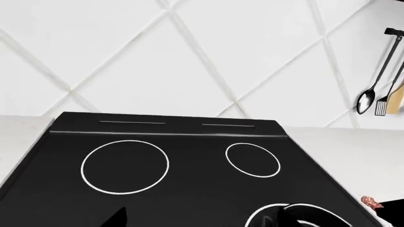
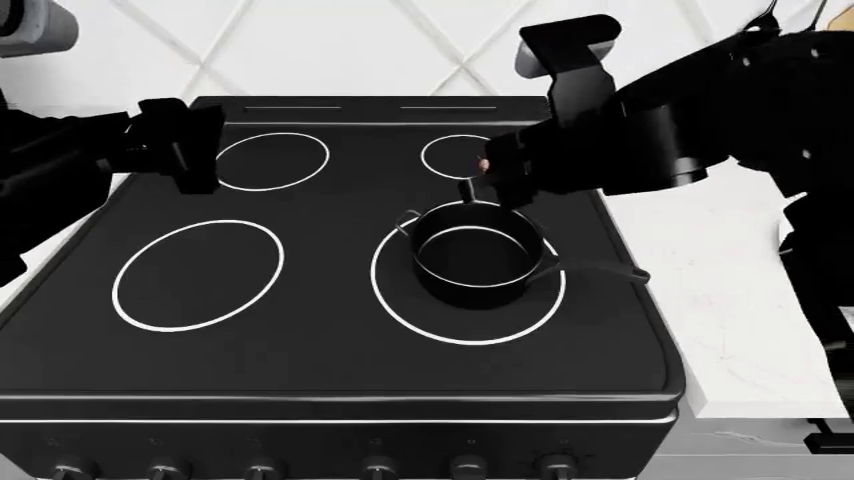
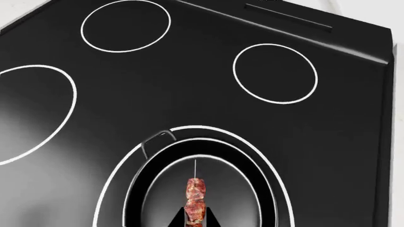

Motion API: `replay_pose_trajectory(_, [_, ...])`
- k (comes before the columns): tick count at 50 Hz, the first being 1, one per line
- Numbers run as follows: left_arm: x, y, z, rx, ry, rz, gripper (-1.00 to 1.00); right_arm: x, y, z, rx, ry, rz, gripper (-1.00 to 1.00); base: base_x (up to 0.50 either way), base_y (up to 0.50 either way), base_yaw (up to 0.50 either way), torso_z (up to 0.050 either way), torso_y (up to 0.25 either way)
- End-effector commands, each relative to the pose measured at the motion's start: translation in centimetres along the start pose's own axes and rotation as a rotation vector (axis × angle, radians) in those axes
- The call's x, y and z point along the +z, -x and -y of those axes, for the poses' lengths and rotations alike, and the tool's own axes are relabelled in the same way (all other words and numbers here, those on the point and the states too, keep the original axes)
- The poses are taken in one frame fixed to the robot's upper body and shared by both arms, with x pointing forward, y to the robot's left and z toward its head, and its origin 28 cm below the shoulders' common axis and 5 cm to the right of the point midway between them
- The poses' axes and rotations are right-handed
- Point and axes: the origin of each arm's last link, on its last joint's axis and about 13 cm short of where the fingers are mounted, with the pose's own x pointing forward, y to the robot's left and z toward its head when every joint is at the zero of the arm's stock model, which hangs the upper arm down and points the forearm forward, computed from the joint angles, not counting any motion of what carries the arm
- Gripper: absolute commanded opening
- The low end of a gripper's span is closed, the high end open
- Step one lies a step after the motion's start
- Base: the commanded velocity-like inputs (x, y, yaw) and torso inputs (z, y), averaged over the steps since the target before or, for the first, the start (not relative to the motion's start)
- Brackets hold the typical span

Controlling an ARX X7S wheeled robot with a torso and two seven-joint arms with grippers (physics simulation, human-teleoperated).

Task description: Frozen meat rests on a plate on the counter. Retrieve the meat and place it in a pot on a burner. Then turn the burner on.

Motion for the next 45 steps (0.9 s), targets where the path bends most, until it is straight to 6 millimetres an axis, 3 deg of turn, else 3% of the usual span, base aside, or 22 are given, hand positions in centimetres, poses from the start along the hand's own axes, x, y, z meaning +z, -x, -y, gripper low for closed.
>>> replay_pose_trajectory(1, [-0.4, -0.3, -0.5, 0.012, 0.011, -0.007, 1.0, 0.6, -1.2, 0.3, -0.004, 0.022, 0.001, -1.0, 0.0, 0.0, 0.0, 0.0, 0.0])
replay_pose_trajectory(45, [-1.1, -0.2, -1.1, 0.049, 0.029, -0.024, 1.0, -0.6, -5.2, 0.5, 0.035, 0.053, -0.068, -1.0, 0.0, 0.0, 0.0, 0.0, 0.0])
